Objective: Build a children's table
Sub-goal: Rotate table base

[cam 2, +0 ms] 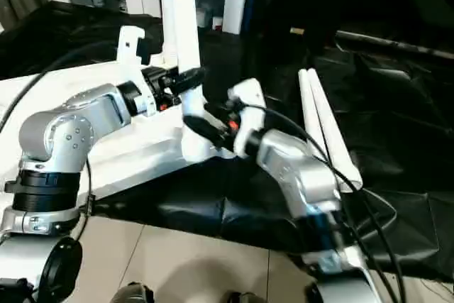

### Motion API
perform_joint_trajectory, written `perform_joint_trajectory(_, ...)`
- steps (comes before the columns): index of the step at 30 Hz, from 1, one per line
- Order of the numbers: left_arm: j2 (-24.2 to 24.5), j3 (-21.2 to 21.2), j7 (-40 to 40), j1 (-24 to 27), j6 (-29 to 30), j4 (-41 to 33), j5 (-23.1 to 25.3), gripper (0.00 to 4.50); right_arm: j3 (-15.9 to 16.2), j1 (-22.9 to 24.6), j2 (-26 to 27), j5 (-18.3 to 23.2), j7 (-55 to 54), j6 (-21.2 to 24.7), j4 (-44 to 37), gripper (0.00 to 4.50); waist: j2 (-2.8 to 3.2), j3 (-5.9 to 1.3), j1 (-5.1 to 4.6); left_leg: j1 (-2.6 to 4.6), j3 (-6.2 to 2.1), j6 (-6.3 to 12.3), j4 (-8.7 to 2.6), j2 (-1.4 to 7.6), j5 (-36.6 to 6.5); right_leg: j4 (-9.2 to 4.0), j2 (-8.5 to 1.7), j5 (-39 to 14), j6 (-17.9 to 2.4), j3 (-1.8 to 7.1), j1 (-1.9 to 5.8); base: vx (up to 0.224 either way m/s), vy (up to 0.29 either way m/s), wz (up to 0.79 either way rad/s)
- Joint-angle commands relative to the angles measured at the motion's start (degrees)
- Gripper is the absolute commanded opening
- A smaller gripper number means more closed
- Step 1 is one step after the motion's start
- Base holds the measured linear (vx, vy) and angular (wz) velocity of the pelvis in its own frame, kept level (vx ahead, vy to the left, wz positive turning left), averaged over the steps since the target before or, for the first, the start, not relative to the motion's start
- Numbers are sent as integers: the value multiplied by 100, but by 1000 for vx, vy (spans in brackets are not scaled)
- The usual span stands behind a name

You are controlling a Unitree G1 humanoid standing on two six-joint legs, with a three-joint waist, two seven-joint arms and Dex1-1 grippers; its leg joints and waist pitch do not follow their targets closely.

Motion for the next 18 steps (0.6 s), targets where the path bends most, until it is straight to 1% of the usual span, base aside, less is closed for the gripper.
perform_joint_trajectory(1, -29, -193, -52, -142, -57, -204, 16, 186, -106, -54, -14, -100, -233, 200, 35, 299, 55, -606, 11, 99, 74, -201, -338, -127, -1594, -423, -217, -1985, -558, 145, 353, 0, 0, 0)
perform_joint_trajectory(3, -31, -201, -61, -137, -74, -198, 24, 186, -101, -69, 8, -95, -259, 240, 38, 299, 60, -604, 13, 100, 74, -213, -339, -133, -1638, -426, -217, -2012, -557, 145, 353, 0, 0, 0)
perform_joint_trajectory(4, 19, -292, -134, -129, -152, -175, 80, 186, -106, -108, 49, -72, -338, 367, 52, 299, 56, -602, 15, 106, 75, -229, -338, -136, -1704, -444, -220, -2110, -530, 142, 348, 0, 0, 0)
perform_joint_trajectory(6, 40, -350, -219, -119, -189, -187, 80, 186, -119, -125, 71, -37, -378, 469, 61, 299, 53, -601, 14, 104, 70, -231, -343, -140, -1715, -447, -220, -2165, -501, 140, 350, 0, 0, 0)
perform_joint_trajectory(7, 78, -429, -318, -100, -202, -242, 85, 186, -111, -136, 73, -21, -400, 554, 65, 299, 39, -597, 17, 102, 72, -237, -340, -143, -1715, -460, -229, -2275, -452, 138, 349, 0, 0, 0)
perform_joint_trajectory(9, 118, -531, -445, -72, -230, -313, 118, 186, -103, -148, 71, -6, -407, 648, 63, 299, 43, -600, 14, 105, 68, -252, -339, -135, -1739, -460, -231, -2325, -417, 137, 343, 0, 0, 0)
perform_joint_trajectory(10, 124, -558, -481, -58, -212, -341, 115, 186, -92, -153, 68, -6, -401, 681, 63, 299, 31, -599, 13, 103, 69, -252, -339, -135, -1726, -465, -232, -2326, -411, 137, 343, 0, 0, 0)
perform_joint_trajectory(11, 121, -565, -495, -47, -195, -359, 105, 186, -84, -153, 67, -6, -398, 701, 58, 299, 46, -593, 9, 100, 67, -264, -344, -133, -1735, -458, -227, -2322, -417, 138, 339, 0, 0, 0)
perform_joint_trajectory(15, 189, -692, -622, -10, -188, -433, 87, 186, -56, -176, 56, 13, -352, 792, 49, 299, 44, -598, 12, 105, 68, -282, -340, -134, -1761, -461, -230, -2347, -398, 137, 334, 0, 0, 0)
perform_joint_trajectory(17, 240, -750, -689, 1, -211, -430, 112, 186, -50, -187, 47, 9, -342, 816, 51, 299, 34, -600, 12, 98, 69, -279, -338, -141, -1717, -460, -229, -2344, -387, 137, 340, 0, 0, 0)
perform_joint_trajectory(18, 258, -764, -715, 11, -217, -426, 117, 186, -51, -189, 45, 15, -335, 822, 52, 299, 52, -601, 16, 103, 66, -288, -342, -134, -1711, -458, -231, -2325, -387, 141, 334, 0, 0, 0)
